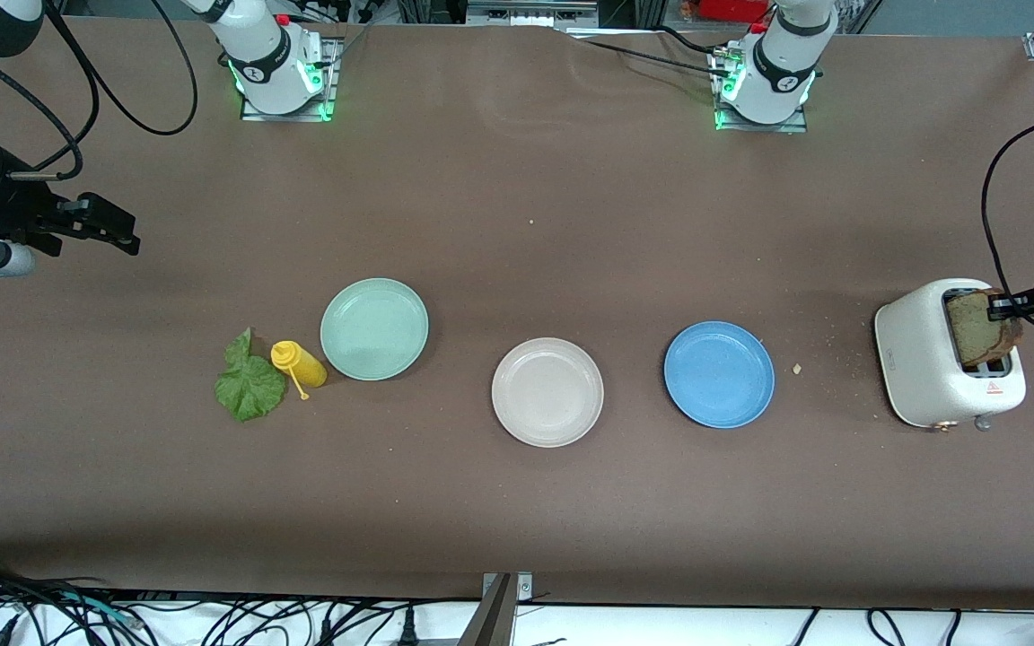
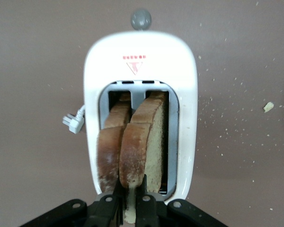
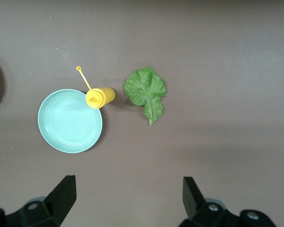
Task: Make sandwich in beige plate with both arms
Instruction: 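Lower the left gripper and grasp one bread slice, then lift the bread slice out of the toaster with the left gripper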
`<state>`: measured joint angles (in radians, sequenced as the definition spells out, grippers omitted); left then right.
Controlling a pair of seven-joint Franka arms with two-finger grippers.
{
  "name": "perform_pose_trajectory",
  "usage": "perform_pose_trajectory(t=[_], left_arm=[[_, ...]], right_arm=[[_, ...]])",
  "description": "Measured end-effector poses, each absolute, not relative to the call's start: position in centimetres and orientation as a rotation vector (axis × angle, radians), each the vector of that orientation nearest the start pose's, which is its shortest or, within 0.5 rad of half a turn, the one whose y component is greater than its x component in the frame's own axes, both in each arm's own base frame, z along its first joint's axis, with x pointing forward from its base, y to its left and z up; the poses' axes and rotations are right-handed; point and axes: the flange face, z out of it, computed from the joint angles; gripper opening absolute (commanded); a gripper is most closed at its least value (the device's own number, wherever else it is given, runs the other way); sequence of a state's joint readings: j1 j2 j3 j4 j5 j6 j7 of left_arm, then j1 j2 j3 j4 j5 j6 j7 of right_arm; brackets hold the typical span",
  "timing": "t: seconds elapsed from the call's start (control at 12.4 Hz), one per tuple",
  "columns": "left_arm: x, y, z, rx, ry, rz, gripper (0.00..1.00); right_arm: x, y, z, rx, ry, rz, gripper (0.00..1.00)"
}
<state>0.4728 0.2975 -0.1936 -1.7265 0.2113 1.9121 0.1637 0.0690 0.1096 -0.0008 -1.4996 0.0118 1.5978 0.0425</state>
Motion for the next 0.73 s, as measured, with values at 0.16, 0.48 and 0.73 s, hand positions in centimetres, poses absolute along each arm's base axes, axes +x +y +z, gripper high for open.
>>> perform_pose_trajectory(t=[0.16,0.48,0.73], left_arm=[[59.4,18.8,44.3,-3.01,-0.054,0.188,0.0],[59.0,16.3,50.7,-3.056,-0.078,0.114,0.0],[59.6,13.7,51.1,-3.097,-0.19,0.09,0.0]], right_arm=[[58.9,4.2,59.8,-3.13,-0.041,0.019,1.0],[58.9,4.3,59.8,-3.13,-0.044,0.019,1.0],[58.9,4.3,59.8,-3.13,-0.044,0.019,1.0]])
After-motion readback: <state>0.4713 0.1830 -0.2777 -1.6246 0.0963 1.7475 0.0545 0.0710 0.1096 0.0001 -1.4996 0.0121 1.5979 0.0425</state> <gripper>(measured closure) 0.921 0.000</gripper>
